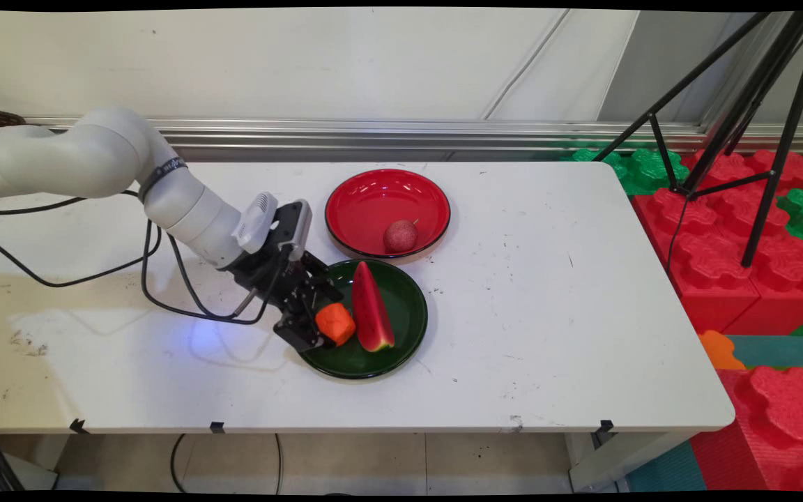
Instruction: Pick up the mandarin from the green plate, then place the picked object on the table
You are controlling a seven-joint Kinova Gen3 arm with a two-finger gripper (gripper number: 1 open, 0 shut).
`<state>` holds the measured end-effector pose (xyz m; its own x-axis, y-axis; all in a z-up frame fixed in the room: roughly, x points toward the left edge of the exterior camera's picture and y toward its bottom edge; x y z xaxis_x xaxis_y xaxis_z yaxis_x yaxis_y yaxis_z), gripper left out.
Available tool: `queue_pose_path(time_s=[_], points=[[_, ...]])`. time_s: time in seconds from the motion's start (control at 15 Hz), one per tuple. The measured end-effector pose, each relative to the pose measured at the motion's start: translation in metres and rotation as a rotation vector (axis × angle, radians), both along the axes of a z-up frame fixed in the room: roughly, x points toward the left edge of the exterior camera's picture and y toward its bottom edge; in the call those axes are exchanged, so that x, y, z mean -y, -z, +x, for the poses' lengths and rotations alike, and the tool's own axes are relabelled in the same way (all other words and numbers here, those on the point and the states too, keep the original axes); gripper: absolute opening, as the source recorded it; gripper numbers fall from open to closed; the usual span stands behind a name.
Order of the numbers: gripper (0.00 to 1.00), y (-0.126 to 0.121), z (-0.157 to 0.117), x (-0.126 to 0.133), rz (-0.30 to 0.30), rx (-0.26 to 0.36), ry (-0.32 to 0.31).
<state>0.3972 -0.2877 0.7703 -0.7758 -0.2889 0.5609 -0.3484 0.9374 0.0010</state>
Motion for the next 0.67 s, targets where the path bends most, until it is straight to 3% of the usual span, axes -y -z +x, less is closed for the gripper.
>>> queue_pose_path(time_s=[0.07, 0.67], points=[[0.0, 0.0009, -0.0012, 0.0004, -0.002, -0.001, -0.001], [0.0, -0.0079, 0.0021, -0.0011, -0.017, -0.013, 0.0]])
